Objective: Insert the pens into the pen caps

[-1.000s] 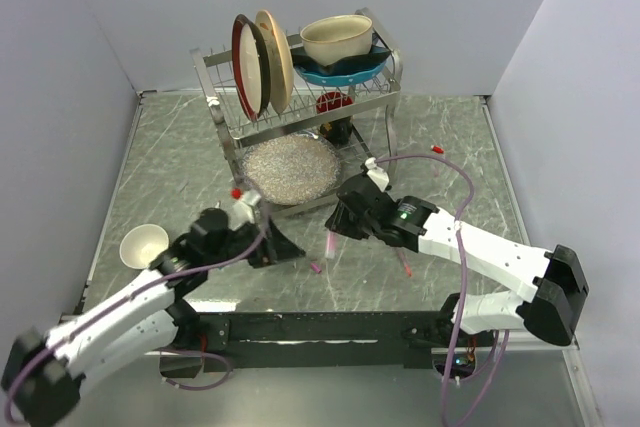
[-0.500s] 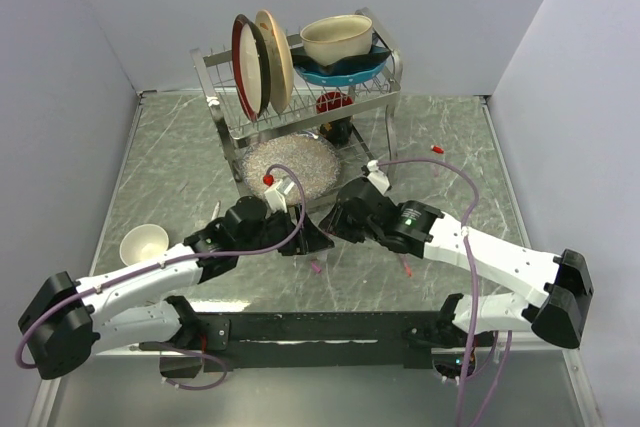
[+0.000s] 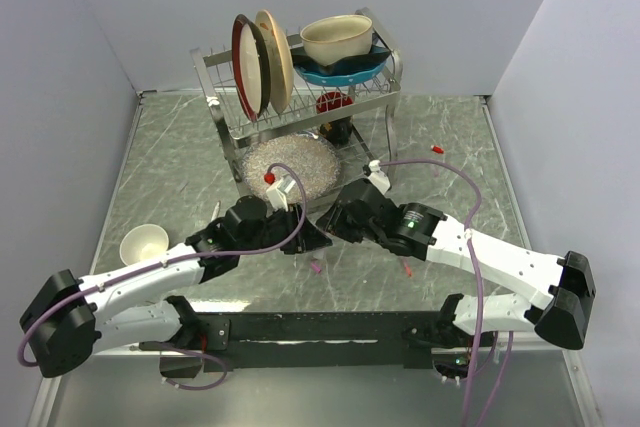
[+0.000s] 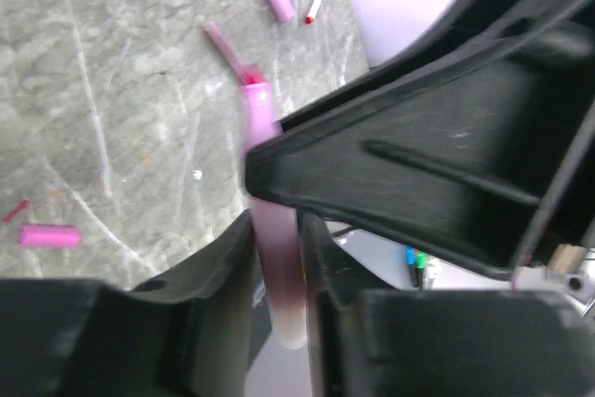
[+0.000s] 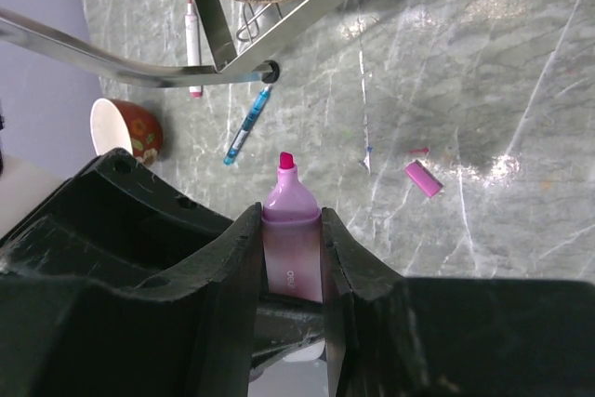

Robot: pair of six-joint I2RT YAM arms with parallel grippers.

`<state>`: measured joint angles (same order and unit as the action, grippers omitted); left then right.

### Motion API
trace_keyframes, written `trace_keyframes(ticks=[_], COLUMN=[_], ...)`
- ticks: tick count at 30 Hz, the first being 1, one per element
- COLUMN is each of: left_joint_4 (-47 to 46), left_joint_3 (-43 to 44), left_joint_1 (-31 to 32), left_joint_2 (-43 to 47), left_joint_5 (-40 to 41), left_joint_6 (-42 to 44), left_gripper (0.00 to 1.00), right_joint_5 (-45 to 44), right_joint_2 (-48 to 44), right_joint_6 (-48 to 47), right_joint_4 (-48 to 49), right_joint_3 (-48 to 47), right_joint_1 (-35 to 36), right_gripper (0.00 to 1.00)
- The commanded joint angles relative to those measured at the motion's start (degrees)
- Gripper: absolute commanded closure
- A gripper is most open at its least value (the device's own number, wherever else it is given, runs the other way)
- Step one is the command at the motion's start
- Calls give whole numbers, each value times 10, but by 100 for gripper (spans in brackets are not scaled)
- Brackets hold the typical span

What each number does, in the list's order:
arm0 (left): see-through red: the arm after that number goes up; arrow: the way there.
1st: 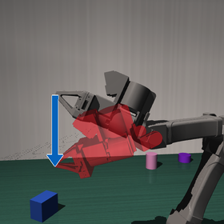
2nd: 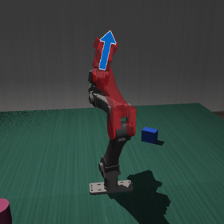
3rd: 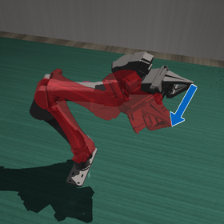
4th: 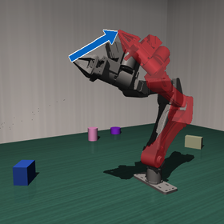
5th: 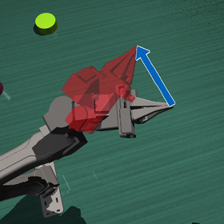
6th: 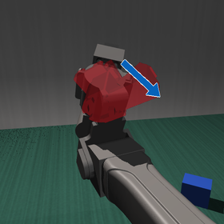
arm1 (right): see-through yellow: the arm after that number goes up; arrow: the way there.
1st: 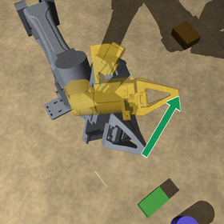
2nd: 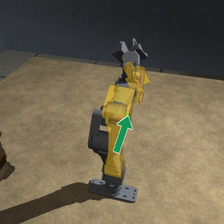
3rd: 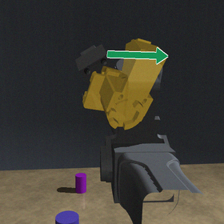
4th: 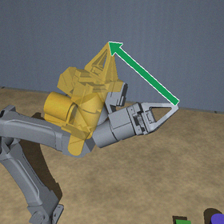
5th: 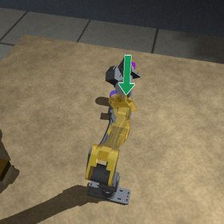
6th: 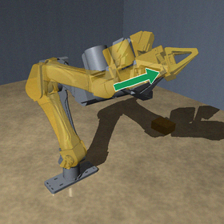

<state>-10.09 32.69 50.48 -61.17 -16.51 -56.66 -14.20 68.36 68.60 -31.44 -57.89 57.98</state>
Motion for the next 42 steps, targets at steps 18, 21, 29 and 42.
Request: trace_keyframes(ticks=[18,21,29,42], left_joint_4=[197,206,316,320], left_joint_3=[17,9,76,73], left_joint_1=[9,10,10,10], left_joint_2=[163,215,249,314], left_joint_5=[138,163,163,187], left_joint_6=[167,182,226,240], left_gripper=[99,99,99,99], right_joint_5=[-29,-52,-43,-15], right_joint_2=[-147,-174,-152,53], right_joint_6=[-13,-2,-109,-110], right_joint_4=[-51,-71,-49,-113], right_joint_3=[40,69,120,21], right_joint_1=[-197,-273,-466,-576], right_gripper=[38,35,36,50])
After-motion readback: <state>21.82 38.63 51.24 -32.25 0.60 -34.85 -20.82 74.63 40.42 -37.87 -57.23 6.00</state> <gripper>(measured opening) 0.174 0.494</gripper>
